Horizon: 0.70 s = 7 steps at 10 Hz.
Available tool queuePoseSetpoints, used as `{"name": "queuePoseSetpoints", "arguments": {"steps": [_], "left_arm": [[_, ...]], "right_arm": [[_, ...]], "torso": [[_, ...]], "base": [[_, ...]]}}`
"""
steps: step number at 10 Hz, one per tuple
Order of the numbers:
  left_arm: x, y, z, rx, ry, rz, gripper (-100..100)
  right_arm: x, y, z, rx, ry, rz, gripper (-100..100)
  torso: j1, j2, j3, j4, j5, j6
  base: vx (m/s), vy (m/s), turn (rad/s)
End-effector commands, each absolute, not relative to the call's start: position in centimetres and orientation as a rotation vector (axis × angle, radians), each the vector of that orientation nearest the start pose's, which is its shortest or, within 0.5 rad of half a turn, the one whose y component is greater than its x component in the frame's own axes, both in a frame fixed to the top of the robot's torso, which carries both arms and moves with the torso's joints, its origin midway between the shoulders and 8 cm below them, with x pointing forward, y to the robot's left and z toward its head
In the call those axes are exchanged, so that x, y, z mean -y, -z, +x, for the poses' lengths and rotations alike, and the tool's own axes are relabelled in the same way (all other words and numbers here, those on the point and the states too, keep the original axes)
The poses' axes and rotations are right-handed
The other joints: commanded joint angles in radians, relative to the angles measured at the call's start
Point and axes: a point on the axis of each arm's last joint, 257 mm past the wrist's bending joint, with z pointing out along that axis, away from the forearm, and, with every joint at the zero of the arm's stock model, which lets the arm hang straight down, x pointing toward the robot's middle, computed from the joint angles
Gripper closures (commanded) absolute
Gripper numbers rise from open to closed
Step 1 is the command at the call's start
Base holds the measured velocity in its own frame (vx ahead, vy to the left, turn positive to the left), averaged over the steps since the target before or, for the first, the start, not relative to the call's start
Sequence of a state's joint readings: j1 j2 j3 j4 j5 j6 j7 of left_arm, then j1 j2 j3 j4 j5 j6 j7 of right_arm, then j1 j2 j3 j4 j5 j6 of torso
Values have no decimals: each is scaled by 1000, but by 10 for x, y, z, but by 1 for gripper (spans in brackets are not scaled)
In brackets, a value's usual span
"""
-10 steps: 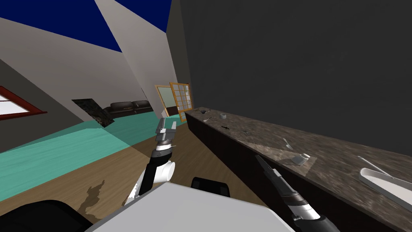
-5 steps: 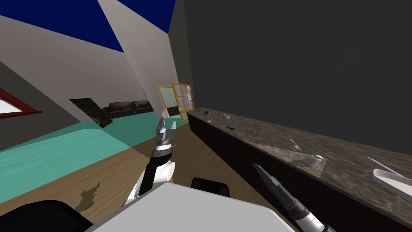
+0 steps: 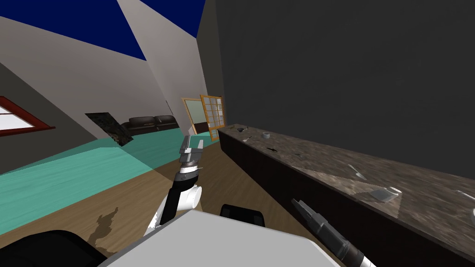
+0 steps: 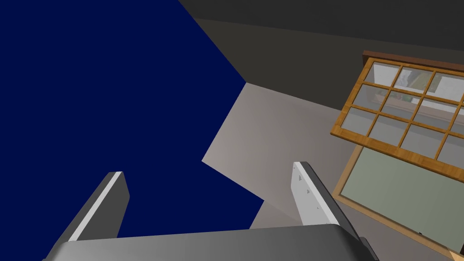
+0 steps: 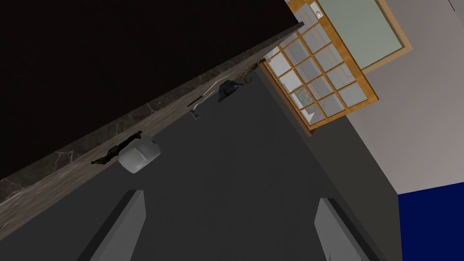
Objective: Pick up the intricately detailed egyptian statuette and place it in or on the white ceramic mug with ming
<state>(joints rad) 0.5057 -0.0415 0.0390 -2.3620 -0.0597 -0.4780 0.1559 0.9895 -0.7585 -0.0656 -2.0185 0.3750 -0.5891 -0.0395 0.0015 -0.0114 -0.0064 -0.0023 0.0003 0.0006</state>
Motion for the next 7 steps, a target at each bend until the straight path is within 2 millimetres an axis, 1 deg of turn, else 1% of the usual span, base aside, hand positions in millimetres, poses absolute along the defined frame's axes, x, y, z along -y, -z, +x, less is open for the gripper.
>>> {"name": "queuePoseSetpoints", "arguments": {"steps": [1,2,3,4,5,6,7], "left_arm": [[-287,-55,328,-534,1377,-656,0],[-287,-55,328,-534,1377,-656,0],[-287,-55,328,-534,1377,-656,0],[-287,-55,328,-534,1377,-656,0],[-287,-55,328,-534,1377,-656,0],[-287,-55,328,-534,1377,-656,0],[-287,-55,328,-534,1377,-656,0]], "right_arm": [[311,258,226,-1907,-812,216,-100],[318,273,213,-1973,-789,187,-100],[318,273,213,-1981,-789,176,-100],[327,289,198,-2048,-762,147,-100],[327,289,198,-2056,-762,135,-100],[338,304,183,-2124,-732,105,-100],[339,304,182,-2132,-731,92,-100]], "torso": [[0,0,0,0,0,0],[0,0,0,0,0,0],[1,-1,-1,0,0,0],[0,-2,-1,0,0,0],[0,-2,-1,-1,0,0],[-1,-1,-1,0,0,0],[-1,-1,-1,0,0,0]], "base": [[44,102,26],[81,122,69],[74,99,22],[89,105,60],[67,85,42],[66,97,97],[65,91,45]]}}
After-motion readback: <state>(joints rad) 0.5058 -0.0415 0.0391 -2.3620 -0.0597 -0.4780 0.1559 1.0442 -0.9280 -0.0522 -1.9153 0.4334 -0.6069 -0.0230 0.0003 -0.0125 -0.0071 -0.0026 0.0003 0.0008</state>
